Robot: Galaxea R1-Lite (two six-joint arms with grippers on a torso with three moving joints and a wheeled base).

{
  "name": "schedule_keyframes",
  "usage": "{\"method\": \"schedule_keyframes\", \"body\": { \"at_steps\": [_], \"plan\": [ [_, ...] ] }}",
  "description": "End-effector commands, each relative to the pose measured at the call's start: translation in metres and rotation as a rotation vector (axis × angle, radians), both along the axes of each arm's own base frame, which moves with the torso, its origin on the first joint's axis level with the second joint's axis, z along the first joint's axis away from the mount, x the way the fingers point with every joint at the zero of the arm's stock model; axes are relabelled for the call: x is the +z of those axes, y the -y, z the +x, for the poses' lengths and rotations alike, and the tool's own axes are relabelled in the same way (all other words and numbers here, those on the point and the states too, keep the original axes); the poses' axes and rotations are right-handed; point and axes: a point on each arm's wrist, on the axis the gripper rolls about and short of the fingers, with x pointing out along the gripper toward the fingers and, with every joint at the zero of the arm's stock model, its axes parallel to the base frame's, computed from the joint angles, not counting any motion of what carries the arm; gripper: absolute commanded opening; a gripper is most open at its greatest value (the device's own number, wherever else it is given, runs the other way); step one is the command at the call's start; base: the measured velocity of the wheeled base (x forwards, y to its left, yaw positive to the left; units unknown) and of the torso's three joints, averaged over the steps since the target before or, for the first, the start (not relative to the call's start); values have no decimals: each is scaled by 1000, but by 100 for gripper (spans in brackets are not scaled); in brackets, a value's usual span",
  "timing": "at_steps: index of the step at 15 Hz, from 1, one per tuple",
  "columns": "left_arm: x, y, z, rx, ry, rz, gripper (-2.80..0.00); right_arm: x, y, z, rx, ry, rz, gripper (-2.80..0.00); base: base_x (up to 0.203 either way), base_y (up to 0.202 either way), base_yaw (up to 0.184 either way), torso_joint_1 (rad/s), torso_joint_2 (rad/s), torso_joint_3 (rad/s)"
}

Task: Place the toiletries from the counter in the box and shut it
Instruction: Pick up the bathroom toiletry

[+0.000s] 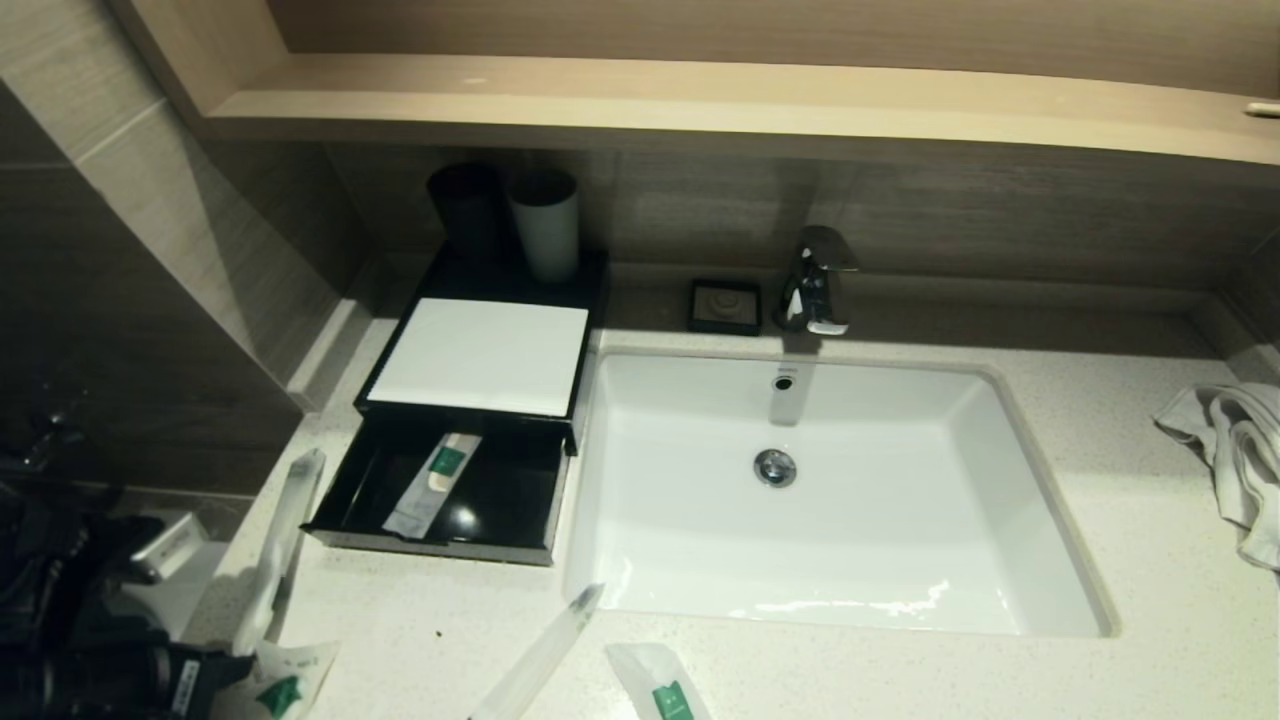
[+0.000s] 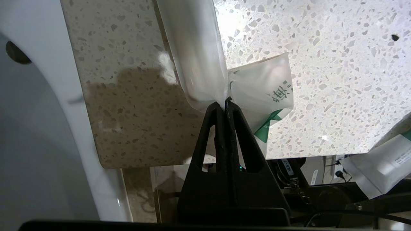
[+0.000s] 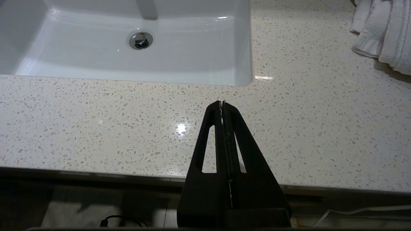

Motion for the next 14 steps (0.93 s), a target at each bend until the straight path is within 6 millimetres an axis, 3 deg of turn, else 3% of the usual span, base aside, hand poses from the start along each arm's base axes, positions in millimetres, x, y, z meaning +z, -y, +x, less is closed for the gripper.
{"method": "schedule_keyframes", "body": {
  "at_steps": [1,2,3,14],
  "plan": [
    [-1,-1,3,1,-6,-2,-280,0,0,0,0,0,0,-280,0,0,0,0,0,0],
    [-1,-1,5,2,-10,-2,-280,0,0,0,1,0,0,-280,0,0,0,0,0,0],
    [-1,-1,6,5,-13,-3,0,0,0,0,1,0,0,-280,0,0,0,0,0,0],
    [8,-5,27,73,-3,-11,0,0,0,0,0,0,0,-280,0,0,0,0,0,0]
  ]
}}
